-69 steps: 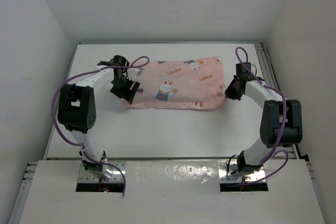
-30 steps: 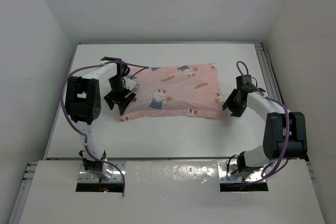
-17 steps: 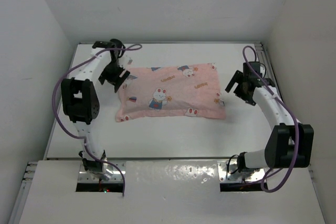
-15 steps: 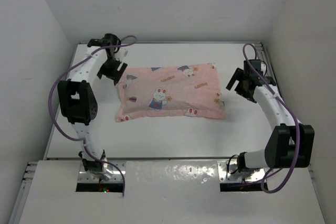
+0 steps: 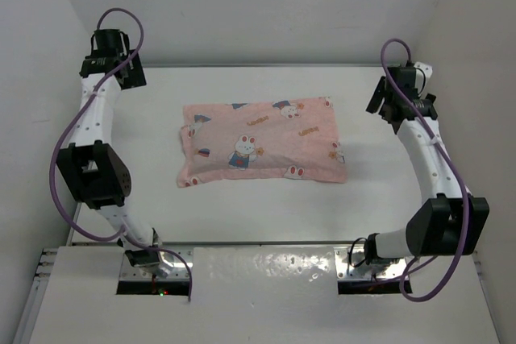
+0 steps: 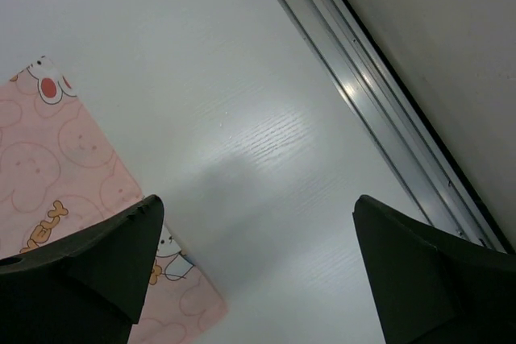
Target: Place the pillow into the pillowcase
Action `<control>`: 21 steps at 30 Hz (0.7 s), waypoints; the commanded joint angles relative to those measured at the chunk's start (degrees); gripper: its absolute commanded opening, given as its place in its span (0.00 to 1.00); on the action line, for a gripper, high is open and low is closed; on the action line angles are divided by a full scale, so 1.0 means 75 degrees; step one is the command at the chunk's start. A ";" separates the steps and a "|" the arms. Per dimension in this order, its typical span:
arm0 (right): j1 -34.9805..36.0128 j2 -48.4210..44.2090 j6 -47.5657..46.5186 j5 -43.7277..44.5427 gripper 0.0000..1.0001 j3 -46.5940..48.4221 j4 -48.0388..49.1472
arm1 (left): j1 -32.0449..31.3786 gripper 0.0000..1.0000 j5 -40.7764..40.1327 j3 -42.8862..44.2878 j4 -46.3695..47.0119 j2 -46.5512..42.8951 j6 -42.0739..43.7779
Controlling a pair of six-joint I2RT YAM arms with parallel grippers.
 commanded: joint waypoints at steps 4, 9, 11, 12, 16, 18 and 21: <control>-0.0029 0.0192 -0.0187 0.0149 0.99 0.0348 -0.0102 | 0.0014 0.82 0.0087 -0.0049 0.0325 -0.0062 -0.0593; -0.0040 0.0099 -0.0187 0.0148 0.99 0.0301 -0.0055 | 0.0037 0.83 0.0086 -0.0108 0.0325 -0.0109 -0.0558; -0.0040 0.0040 -0.0187 0.0102 0.99 0.0289 -0.0056 | 0.0037 0.83 0.0180 -0.0120 0.0313 -0.0109 -0.0546; -0.0040 0.0017 -0.0187 0.0067 0.99 0.0277 -0.0020 | 0.0037 0.83 0.0192 -0.0120 0.0313 -0.0085 -0.0546; -0.0040 -0.0182 -0.0199 -0.0085 0.99 0.0102 0.0283 | 0.0037 0.83 0.0297 -0.0038 0.0301 -0.0074 -0.0558; -0.0040 -0.0299 -0.0222 -0.0296 0.99 -0.0004 0.0390 | 0.0037 0.83 0.0321 -0.0014 0.0278 -0.0085 -0.0546; -0.0040 -0.0370 -0.0327 -0.0495 0.99 -0.0098 0.0519 | 0.0037 0.83 0.0356 -0.0107 0.0301 -0.0109 -0.0534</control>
